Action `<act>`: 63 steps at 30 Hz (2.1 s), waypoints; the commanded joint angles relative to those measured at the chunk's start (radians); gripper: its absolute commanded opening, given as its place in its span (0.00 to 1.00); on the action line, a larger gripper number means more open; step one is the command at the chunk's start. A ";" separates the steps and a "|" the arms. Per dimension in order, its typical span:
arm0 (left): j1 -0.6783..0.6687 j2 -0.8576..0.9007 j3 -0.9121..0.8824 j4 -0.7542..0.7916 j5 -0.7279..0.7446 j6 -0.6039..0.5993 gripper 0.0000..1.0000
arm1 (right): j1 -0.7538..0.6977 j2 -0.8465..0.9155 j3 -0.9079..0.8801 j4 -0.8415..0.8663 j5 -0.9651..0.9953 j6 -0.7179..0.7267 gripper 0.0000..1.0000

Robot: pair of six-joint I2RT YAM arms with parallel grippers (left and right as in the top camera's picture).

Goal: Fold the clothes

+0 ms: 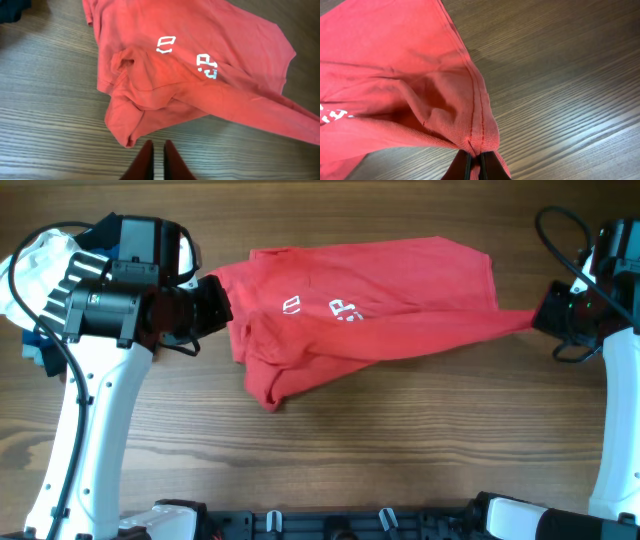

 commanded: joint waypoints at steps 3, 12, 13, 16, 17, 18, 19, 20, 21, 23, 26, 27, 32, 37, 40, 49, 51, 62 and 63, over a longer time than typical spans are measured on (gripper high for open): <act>0.002 0.021 -0.047 0.039 -0.047 0.001 0.09 | -0.005 -0.019 -0.008 -0.007 0.013 -0.010 0.04; -0.018 0.075 -0.061 0.172 -0.051 0.063 0.60 | -0.005 -0.019 -0.008 -0.008 0.014 -0.010 0.04; -0.018 0.085 -0.061 0.192 -0.052 0.065 0.59 | -0.005 -0.019 -0.008 -0.008 0.014 -0.010 0.04; -0.018 0.117 -0.061 0.227 -0.051 0.064 0.19 | -0.005 -0.019 -0.008 -0.008 0.014 -0.012 0.04; -0.018 0.131 -0.061 0.229 -0.051 0.064 0.04 | -0.005 -0.019 -0.008 -0.008 0.014 -0.014 0.04; -0.018 0.144 -0.061 0.230 -0.051 0.064 0.04 | -0.005 -0.019 -0.008 -0.008 0.014 -0.015 0.04; -0.018 0.159 -0.061 0.235 -0.051 0.065 0.04 | -0.005 -0.019 -0.008 -0.008 0.014 -0.015 0.04; -0.018 0.175 -0.061 0.242 -0.053 0.065 0.04 | -0.005 -0.019 -0.008 -0.008 0.014 -0.019 0.04; -0.018 0.191 -0.061 0.251 -0.060 0.066 0.04 | -0.005 -0.019 -0.008 -0.008 0.014 -0.023 0.04; -0.018 0.220 -0.061 0.271 -0.082 0.069 0.04 | -0.005 -0.019 -0.008 -0.008 0.014 -0.023 0.04; -0.018 0.259 -0.061 0.301 -0.085 0.069 0.04 | -0.005 -0.019 -0.008 -0.008 0.014 -0.023 0.04; -0.018 0.266 -0.061 0.309 -0.085 0.069 0.04 | -0.005 -0.019 -0.008 -0.008 0.014 -0.026 0.04; -0.018 0.298 -0.061 0.357 -0.085 0.069 0.04 | -0.005 -0.019 -0.008 -0.008 0.014 -0.026 0.04; -0.018 0.334 -0.062 0.378 -0.110 0.069 0.09 | -0.005 -0.019 -0.008 -0.008 0.014 -0.026 0.04; -0.019 0.372 -0.062 0.374 -0.105 0.069 0.42 | -0.005 -0.019 -0.008 -0.008 0.014 -0.028 0.04; -0.031 0.473 -0.062 0.350 -0.065 0.068 0.75 | -0.005 -0.019 -0.008 -0.013 0.014 -0.028 0.04; -0.031 0.483 -0.062 0.343 -0.060 0.068 0.74 | -0.005 -0.019 -0.008 -0.014 0.014 -0.027 0.04; -0.057 0.547 -0.102 0.334 0.023 0.068 0.64 | -0.005 -0.019 -0.008 -0.016 0.014 -0.026 0.04; -0.064 0.554 -0.109 0.337 0.023 0.068 0.64 | -0.005 -0.019 -0.008 -0.016 0.014 -0.026 0.04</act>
